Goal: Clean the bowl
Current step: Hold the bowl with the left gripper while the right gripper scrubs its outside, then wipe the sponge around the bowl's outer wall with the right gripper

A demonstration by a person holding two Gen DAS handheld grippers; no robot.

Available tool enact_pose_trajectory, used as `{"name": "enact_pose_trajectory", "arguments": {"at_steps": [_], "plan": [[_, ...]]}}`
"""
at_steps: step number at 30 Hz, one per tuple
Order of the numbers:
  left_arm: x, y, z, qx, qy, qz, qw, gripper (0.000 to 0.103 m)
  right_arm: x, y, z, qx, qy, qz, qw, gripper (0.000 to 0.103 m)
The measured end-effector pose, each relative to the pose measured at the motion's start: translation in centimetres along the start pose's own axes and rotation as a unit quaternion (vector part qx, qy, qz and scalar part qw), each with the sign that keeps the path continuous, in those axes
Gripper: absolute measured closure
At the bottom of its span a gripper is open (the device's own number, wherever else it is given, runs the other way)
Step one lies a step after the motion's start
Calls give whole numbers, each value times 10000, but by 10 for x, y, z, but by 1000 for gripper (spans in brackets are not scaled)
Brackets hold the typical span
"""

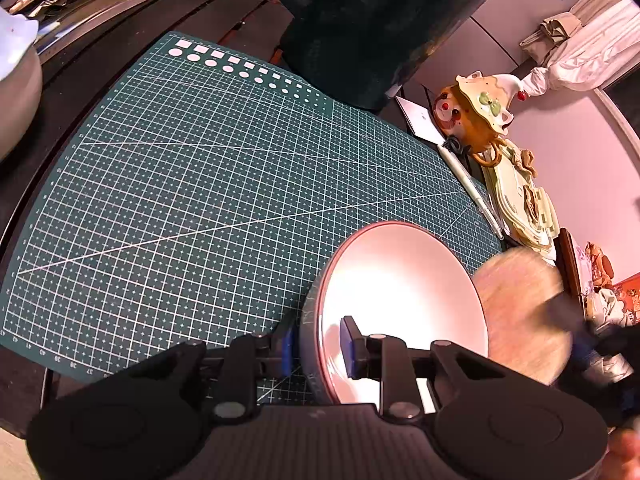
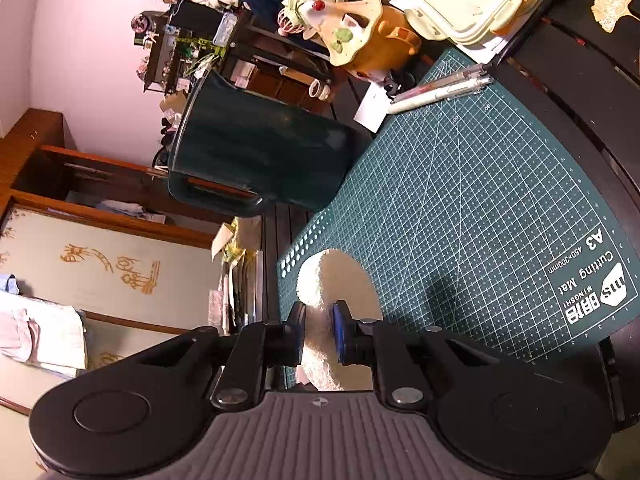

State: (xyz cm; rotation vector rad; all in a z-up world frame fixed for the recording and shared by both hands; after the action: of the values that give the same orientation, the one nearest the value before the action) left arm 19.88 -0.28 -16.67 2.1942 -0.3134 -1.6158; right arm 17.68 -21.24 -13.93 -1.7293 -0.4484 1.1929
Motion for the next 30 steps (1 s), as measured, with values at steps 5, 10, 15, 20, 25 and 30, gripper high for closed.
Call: {"name": "enact_pose_trajectory", "arguments": {"at_steps": [5, 10, 15, 20, 25, 30], "plan": [[0, 4, -3, 6, -8, -13, 10000, 80, -3, 0, -5, 76, 17, -14, 10000, 88], [1, 4, -3, 12, -11, -14, 10000, 80, -9, -5, -6, 36, 161, -187, 9997, 88], [2, 2, -3, 14, -9, -10, 10000, 80, 5, 5, 1, 103, -43, 89, 9999, 88], [2, 2, -3, 33, -14, -17, 10000, 80, -11, -10, -7, -6, 221, -278, 9994, 88], [2, 2, -3, 12, -11, -5, 10000, 80, 5, 7, 1, 164, -31, 60, 9998, 88], [2, 2, -3, 24, -19, -12, 10000, 80, -12, -7, -7, 48, 246, -322, 9992, 88]]}}
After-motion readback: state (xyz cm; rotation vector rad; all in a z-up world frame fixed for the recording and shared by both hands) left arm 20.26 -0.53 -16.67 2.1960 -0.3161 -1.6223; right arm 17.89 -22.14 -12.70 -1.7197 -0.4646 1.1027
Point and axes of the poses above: each gripper's, at about its wrist camera, not at the fingertips, and x roughly the way its jaws point, y to its right, z to its underside, the point moved 10 cm from there along x, roughly the way its jaws point, and after that the axes turned 5 degrees about -y, right-handed, at the moved point
